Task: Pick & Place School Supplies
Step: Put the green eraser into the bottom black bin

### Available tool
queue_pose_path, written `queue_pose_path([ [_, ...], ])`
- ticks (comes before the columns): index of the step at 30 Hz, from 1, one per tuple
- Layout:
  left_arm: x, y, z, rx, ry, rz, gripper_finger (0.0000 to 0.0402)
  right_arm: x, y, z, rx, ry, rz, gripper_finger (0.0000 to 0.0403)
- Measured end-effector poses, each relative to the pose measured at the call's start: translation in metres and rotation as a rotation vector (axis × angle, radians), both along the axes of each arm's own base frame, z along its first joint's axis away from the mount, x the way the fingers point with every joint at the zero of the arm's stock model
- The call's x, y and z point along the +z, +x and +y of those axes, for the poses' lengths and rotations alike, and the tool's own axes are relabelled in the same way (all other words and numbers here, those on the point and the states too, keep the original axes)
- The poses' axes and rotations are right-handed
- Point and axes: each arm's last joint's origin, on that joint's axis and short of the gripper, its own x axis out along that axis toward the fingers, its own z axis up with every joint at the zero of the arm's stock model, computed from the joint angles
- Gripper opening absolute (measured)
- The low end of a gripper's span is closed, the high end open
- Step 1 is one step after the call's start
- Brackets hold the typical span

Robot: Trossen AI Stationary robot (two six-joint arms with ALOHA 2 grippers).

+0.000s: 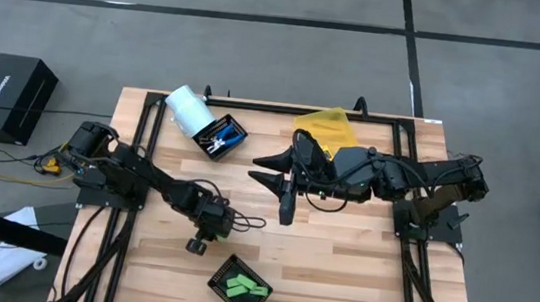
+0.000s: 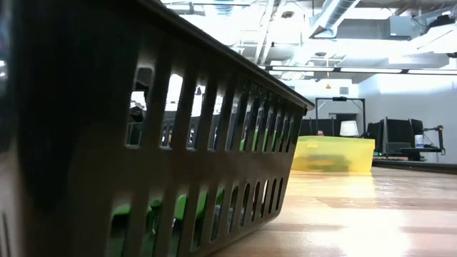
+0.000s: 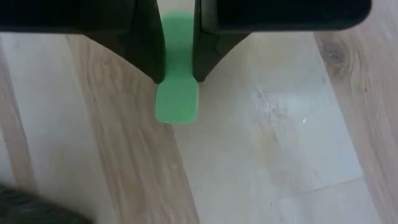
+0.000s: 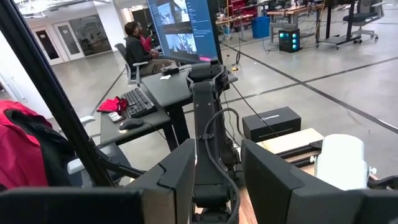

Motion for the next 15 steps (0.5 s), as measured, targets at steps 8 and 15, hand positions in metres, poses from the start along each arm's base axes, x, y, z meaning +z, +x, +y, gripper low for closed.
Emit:
queue_pose_path([
  [8, 0.020, -0.007, 0.005, 0.087, -0.002, -0.031, 0.0042, 0.000, 0.000, -0.001, -0.007, 0.004, -0.006, 0.0122],
  [15, 0.044, -0.004, 0.004, 0.144, -0.070, -0.106, 0.0042, 0.001, 0.001, -0.004, -0.014, 0.004, -0.009, 0.0122],
])
